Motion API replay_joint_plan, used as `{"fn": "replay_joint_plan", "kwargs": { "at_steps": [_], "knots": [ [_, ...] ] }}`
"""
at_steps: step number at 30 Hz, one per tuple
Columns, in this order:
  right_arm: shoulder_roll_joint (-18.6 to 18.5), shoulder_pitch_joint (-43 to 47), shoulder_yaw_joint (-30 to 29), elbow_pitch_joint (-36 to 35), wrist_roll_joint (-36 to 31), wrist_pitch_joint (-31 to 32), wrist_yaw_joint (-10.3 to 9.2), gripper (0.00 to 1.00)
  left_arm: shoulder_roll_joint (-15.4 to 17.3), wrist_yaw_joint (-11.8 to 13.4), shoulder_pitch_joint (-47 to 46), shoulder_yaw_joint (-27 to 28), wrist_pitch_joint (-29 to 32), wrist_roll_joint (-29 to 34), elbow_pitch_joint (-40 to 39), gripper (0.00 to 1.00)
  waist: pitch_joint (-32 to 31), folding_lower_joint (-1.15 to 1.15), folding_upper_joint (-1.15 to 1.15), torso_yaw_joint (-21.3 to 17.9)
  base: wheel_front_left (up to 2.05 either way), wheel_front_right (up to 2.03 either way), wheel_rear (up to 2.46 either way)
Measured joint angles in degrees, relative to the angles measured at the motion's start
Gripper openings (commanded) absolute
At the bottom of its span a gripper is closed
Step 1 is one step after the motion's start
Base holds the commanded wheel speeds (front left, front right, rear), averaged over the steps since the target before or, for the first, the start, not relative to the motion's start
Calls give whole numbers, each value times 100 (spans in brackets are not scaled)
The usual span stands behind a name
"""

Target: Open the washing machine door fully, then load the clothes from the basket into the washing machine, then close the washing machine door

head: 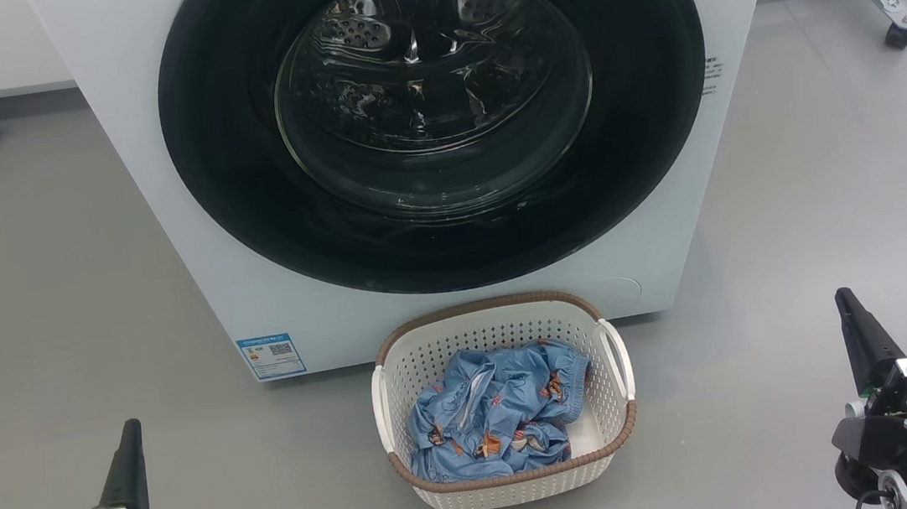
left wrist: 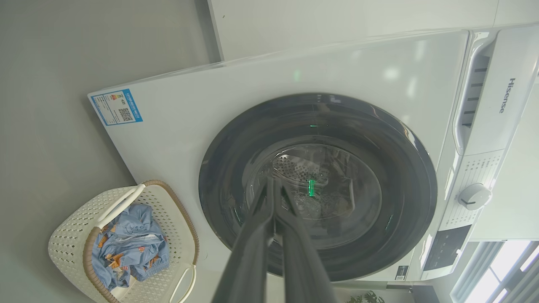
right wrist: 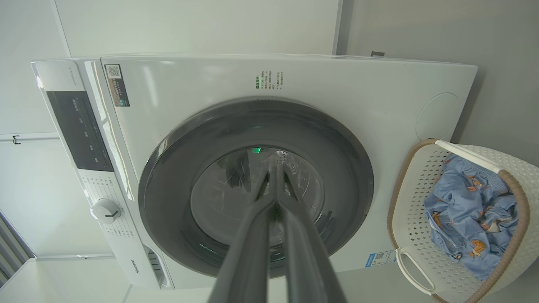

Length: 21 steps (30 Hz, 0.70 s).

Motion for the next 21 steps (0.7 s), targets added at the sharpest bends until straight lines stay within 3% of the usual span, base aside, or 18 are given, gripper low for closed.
{"fn": "replay_joint_plan", "kwargs": {
  "at_steps": [11, 12, 13, 14, 15, 21],
  "knots": [
    [2, 0, -9, 0, -1, 8, 0, 0, -10, 0, 0, 5, 7, 1, 0, 0, 0, 0, 0, 0, 0, 0, 0],
    [8, 12, -7, 22, 2, 7, -3, 100, -18, 1, 7, 1, 1, -2, 26, 100, 0, 0, 0, 0, 0, 0, 0],
    [34, 43, -3, 70, 2, 7, -5, 100, -42, 1, 41, -8, 0, -5, 80, 100, 0, 0, 0, 0, 0, 0, 0],
    [123, 167, 5, 198, 2, 5, -5, 0, -116, 1, 164, -27, 0, -7, 204, 0, 0, 0, 0, 0, 0, 0, 0],
    [165, 233, 15, 256, 2, 5, -5, 100, -158, 1, 222, -33, -1, -7, 266, 100, 0, 0, 0, 0, 0, 0, 0],
    [215, 328, 26, 285, 0, -21, -5, 100, -202, 1, 314, -60, -21, -7, 290, 100, 1, 0, 0, 0, 0, 0, 0]
  ]
}}
